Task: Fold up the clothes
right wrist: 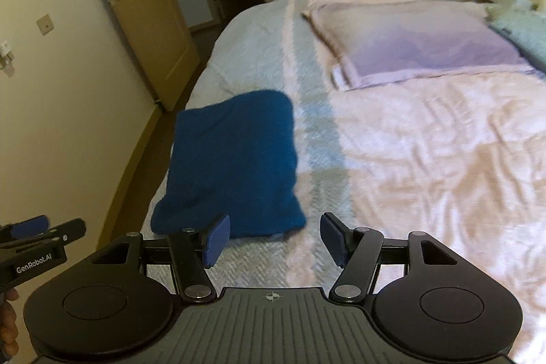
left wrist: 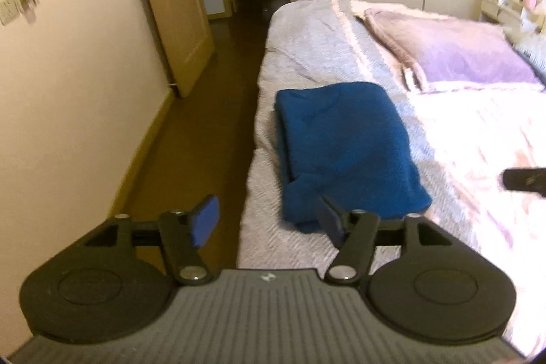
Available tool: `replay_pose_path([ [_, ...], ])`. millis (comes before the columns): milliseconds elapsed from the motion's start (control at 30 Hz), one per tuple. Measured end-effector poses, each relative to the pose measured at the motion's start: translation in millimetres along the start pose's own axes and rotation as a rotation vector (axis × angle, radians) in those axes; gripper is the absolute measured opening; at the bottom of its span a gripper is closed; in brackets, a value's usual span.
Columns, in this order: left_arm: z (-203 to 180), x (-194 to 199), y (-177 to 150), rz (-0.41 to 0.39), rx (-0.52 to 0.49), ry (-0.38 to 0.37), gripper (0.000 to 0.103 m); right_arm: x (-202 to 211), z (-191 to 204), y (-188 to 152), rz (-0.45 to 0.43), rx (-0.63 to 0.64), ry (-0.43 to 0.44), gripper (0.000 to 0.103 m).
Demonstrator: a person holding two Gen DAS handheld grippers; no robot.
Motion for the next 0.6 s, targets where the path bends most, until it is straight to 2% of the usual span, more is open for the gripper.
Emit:
replay_pose_path([
  [167,2.1,30.6,-1.7,0.073,0.045,0.03,0.062,41.2,-4.6,7.2,-0.017,-0.012,-0.013,0.065],
  [367,-15.6,69.3,-0.5,0.067,0.071,0.047,0.062,60.8,-10.6,13.8,-0.012,0.041,0.023,0.071],
  [500,-36.2,86.2,1.9,0.068,0.138,0.068,0.062,63.1,-22.0,22.2,-0.004,0.082,0.072,0.071],
  [600,-54.2,98.8,4.5,0.063,0.189,0.099,0.062,66.0,-37.1,32.3,0.007,0.164,0.106,0.071],
])
Point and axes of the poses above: each gripper's, at about its wrist camera, not at the fingertips, and x roughly against the way its jaws point, z to its left, y to its top, the point moved 7 cm from there along -x, roughly the way its jaws point, and after that the axes turned 5 degrees about -x, right-handed, at the moved point
